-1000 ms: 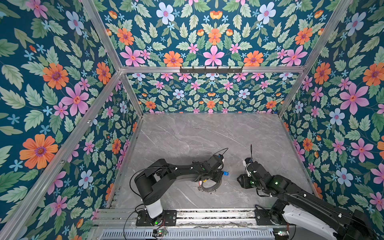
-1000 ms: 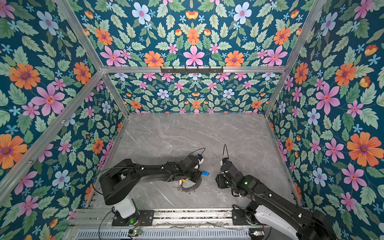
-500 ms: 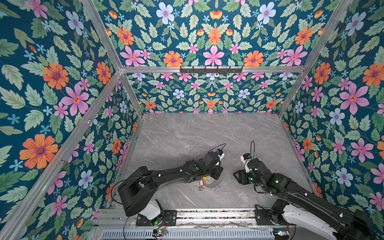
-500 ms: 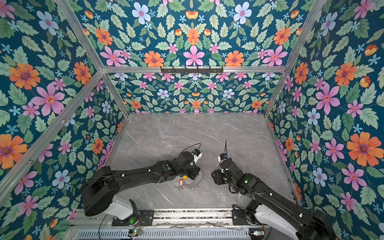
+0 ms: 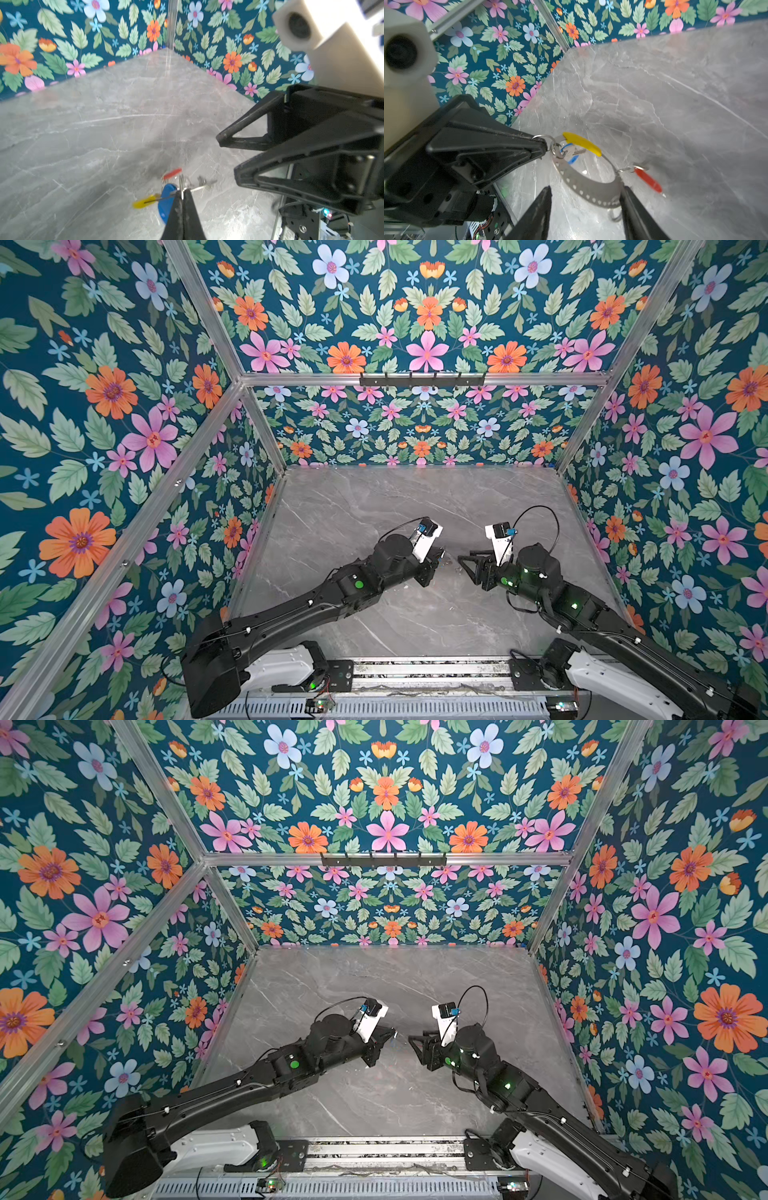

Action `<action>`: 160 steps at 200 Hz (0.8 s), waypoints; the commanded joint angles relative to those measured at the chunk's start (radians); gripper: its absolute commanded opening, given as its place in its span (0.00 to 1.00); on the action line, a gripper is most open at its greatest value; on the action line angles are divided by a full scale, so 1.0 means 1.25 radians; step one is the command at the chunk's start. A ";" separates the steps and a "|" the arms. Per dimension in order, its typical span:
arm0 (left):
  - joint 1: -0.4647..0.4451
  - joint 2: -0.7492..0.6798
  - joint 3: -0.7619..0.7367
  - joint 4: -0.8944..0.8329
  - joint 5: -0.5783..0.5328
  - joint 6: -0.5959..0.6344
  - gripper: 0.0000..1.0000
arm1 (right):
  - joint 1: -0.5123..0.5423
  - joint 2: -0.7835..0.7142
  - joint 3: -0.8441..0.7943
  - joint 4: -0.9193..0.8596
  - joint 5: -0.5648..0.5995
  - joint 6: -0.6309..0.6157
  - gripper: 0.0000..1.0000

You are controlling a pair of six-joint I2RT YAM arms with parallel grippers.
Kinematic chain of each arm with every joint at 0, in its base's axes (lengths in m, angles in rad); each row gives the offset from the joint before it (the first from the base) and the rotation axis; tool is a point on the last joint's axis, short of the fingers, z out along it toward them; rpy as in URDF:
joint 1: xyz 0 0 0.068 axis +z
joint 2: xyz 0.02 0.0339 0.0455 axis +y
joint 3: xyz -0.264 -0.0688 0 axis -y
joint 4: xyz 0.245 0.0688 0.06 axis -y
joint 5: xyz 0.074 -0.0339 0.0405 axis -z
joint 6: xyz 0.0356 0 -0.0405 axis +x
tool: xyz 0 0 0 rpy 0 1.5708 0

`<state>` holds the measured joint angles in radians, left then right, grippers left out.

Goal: Remove the keys from the keyring

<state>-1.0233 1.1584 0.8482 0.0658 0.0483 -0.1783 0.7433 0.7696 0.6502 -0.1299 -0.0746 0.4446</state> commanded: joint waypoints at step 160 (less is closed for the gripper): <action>0.241 -0.090 -0.099 0.470 0.703 -0.084 0.00 | -0.198 0.110 0.095 0.324 -0.631 0.085 0.44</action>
<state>-0.7212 1.0351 0.7288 0.5076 0.8215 -0.2367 0.4953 0.9077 0.7769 0.1417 -0.7948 0.4808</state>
